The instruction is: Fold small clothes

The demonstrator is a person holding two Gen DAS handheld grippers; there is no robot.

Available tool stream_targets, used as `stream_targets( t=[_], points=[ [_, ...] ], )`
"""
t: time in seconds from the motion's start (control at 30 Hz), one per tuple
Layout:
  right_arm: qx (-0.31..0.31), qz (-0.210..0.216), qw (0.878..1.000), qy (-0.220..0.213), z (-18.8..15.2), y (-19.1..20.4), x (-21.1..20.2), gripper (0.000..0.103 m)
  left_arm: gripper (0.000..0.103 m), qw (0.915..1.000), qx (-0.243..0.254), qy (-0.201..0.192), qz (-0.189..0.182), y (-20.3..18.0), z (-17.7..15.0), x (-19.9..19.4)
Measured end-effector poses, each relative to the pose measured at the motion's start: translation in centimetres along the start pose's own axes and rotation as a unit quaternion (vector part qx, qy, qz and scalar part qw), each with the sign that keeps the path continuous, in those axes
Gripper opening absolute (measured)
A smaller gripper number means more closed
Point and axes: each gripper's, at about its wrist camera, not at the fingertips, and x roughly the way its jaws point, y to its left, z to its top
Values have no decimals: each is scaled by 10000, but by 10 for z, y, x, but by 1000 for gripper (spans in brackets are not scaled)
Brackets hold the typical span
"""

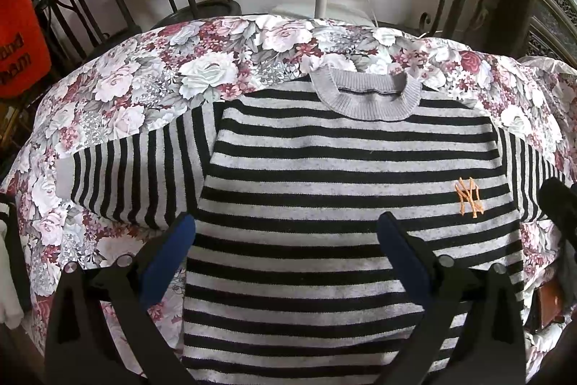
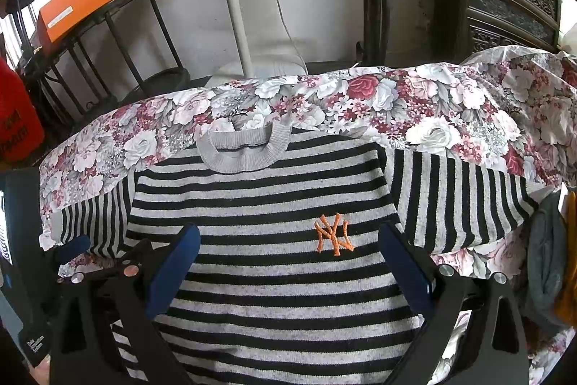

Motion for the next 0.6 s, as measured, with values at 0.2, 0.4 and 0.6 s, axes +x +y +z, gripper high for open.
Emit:
stream_targets(
  t=[0.2, 0.4, 0.6],
  points=[
    [13, -4, 10000, -8, 0, 0, 0, 99, 98, 10000, -5, 5, 0, 0, 1, 0],
    [16, -1, 10000, -5, 0, -1, 0, 99, 98, 10000, 0, 6, -1, 0, 1, 0],
    [25, -6, 10000, -12, 0, -1, 0, 99, 98, 10000, -5, 10, -1, 0, 1, 0]
  ],
)
